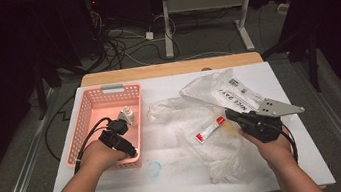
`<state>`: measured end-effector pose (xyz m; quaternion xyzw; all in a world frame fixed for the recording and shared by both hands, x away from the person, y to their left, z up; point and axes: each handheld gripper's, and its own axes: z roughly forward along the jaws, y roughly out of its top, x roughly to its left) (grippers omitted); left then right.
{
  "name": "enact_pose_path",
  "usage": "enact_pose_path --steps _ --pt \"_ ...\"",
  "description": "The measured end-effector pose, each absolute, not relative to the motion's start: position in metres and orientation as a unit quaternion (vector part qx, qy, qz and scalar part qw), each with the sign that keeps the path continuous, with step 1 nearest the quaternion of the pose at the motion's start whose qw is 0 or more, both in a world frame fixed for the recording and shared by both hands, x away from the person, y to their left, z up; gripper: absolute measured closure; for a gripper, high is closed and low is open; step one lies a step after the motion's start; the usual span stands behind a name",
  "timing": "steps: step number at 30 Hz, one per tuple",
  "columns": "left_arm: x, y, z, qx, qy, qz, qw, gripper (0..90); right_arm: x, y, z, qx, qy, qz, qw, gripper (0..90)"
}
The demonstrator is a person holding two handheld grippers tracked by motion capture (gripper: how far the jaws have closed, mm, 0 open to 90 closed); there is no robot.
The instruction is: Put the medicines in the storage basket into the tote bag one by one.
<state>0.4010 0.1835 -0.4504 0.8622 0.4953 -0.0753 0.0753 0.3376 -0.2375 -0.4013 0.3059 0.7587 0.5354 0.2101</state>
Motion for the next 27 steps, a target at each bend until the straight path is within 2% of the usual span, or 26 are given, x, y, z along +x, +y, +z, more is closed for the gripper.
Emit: enact_pose_path --steps 19,27 --pt "0.3982 0.1823 -0.4466 0.868 0.486 -0.055 0.087 48.1 0.3379 -0.2363 -0.4021 0.305 0.76 0.534 0.211 90.0" --pt "0.3947 0.1856 -0.4421 0.863 0.49 -0.044 0.117 48.1 0.3375 -0.2374 -0.4015 0.306 0.759 0.535 0.212 90.0"
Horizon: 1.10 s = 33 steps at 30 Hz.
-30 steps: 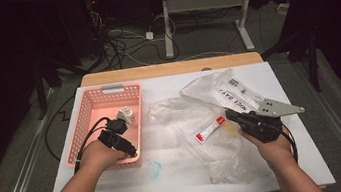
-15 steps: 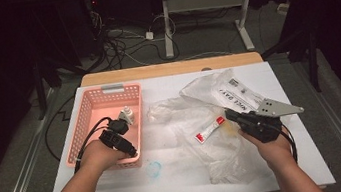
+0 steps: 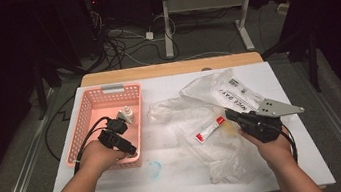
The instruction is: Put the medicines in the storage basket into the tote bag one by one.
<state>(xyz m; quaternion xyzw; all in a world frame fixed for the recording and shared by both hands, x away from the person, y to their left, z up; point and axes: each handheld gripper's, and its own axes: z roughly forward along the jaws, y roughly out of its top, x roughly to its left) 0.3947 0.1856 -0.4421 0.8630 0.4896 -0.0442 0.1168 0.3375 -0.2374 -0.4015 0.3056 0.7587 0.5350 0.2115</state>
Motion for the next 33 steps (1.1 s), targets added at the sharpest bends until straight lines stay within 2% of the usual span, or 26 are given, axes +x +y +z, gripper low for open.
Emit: enact_pose_path --steps 12,21,25,33 --pt "0.386 0.189 -0.436 0.86 0.486 -0.012 0.158 48.2 0.337 -0.237 -0.401 0.306 0.758 0.536 0.212 90.0" --pt "0.371 0.197 -0.428 0.846 0.476 0.046 0.235 48.2 0.337 -0.238 -0.402 0.308 0.757 0.536 0.212 90.0" --pt "0.367 0.203 -0.426 0.832 0.481 0.043 0.272 48.2 0.337 -0.237 -0.402 0.308 0.756 0.537 0.212 90.0" --pt "0.356 0.208 -0.419 0.809 0.479 0.081 0.331 48.2 0.337 -0.236 -0.403 0.304 0.759 0.536 0.211 90.0"
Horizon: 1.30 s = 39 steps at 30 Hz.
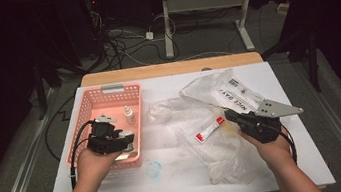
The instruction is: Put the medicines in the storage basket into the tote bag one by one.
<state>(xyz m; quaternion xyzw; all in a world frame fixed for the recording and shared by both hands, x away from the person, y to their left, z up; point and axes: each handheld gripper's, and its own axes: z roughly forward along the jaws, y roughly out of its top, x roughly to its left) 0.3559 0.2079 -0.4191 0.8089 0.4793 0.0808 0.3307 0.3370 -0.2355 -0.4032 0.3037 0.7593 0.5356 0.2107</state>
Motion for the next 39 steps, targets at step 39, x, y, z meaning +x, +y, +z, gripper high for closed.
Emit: enact_pose_path --steps 39 --pt "0.313 0.16 -0.401 0.797 0.366 0.131 0.463 48.2 0.335 -0.237 -0.4 0.301 0.758 0.537 0.215 90.0"
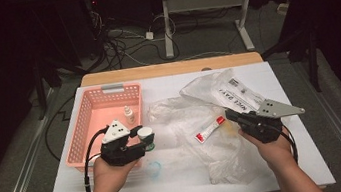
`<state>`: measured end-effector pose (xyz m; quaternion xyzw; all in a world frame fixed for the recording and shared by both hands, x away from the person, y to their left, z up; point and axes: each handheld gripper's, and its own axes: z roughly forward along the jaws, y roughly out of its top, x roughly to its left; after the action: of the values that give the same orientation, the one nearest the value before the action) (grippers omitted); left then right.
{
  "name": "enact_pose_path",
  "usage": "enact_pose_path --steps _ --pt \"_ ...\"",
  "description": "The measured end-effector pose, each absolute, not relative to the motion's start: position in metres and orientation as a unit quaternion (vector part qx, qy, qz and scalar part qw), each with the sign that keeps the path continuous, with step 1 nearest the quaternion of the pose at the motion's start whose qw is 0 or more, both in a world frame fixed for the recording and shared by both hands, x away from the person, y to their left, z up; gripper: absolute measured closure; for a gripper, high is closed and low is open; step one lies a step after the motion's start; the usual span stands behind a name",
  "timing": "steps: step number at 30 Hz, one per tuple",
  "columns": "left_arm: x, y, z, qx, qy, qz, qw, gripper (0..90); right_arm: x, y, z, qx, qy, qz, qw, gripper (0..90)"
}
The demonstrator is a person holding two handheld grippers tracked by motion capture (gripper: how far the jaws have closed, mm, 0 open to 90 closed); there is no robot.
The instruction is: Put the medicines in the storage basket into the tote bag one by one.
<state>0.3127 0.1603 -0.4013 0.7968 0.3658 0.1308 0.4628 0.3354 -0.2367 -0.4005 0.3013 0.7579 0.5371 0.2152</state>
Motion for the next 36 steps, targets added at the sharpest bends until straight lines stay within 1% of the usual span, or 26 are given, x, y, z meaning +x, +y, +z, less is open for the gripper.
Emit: enact_pose_path --steps 11,19,36 --pt "0.313 0.125 -0.409 0.809 0.344 0.11 0.463 48.2 0.335 -0.237 -0.398 0.298 0.757 0.54 0.216 90.0" --pt "0.322 0.093 -0.415 0.823 0.324 0.093 0.458 48.2 0.334 -0.238 -0.397 0.299 0.755 0.542 0.217 90.0" --pt "0.343 0.039 -0.433 0.837 0.298 0.079 0.452 48.2 0.334 -0.237 -0.396 0.297 0.754 0.544 0.217 90.0"
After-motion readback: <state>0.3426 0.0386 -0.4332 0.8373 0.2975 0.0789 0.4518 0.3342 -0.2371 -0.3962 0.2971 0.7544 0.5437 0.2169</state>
